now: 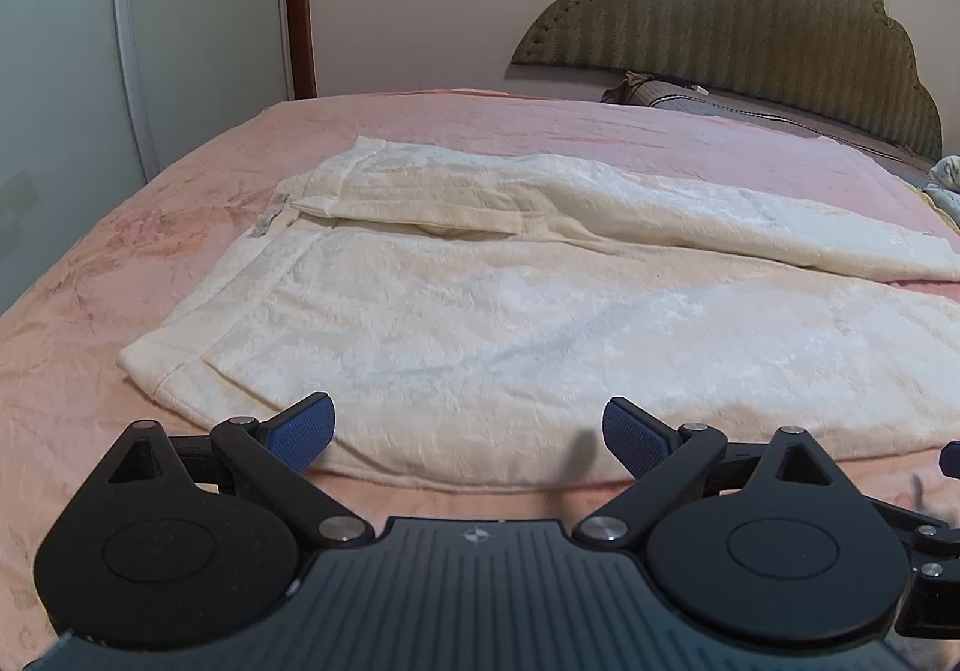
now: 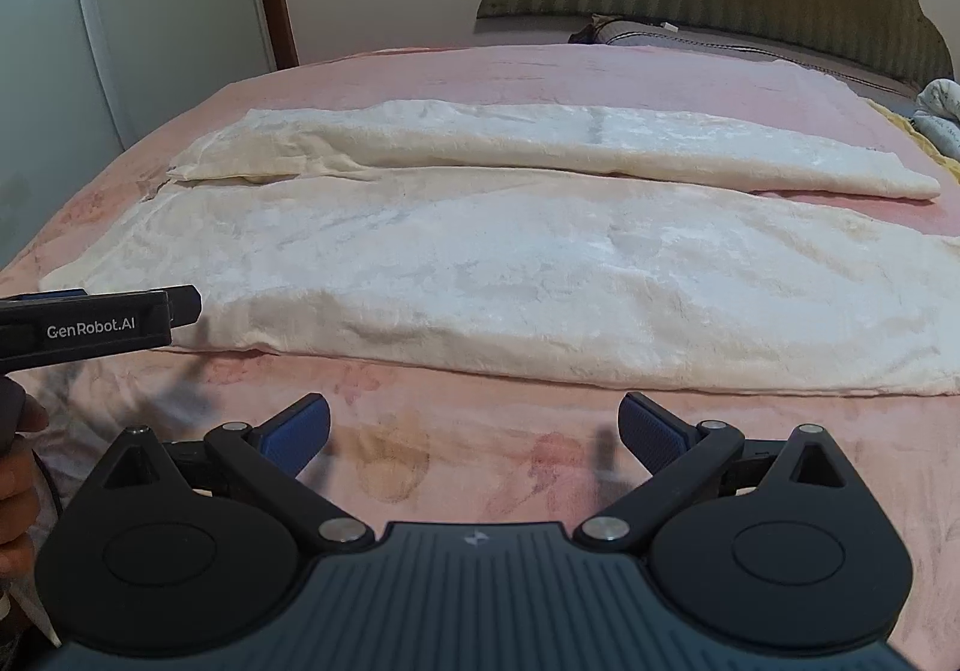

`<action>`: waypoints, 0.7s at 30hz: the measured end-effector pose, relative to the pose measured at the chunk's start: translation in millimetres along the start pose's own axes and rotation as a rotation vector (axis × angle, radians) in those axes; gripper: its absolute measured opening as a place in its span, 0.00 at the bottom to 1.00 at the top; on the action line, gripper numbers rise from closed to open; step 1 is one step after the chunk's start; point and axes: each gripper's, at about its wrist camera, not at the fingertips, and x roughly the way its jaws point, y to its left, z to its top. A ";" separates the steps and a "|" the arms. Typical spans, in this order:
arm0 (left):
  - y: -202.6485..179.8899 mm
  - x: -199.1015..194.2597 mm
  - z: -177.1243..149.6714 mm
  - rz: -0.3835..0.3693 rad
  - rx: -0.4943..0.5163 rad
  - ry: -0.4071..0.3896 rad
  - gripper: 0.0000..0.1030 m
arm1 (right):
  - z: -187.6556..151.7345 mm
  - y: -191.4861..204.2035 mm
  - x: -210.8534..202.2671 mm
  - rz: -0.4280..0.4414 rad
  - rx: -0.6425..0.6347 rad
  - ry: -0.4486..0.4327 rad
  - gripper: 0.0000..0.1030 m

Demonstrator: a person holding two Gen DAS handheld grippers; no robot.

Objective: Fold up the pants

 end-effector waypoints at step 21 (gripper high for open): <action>12.1 52.6 60.3 0.066 -0.010 -0.084 0.95 | 82.0 24.7 47.6 0.086 -0.368 -0.284 1.00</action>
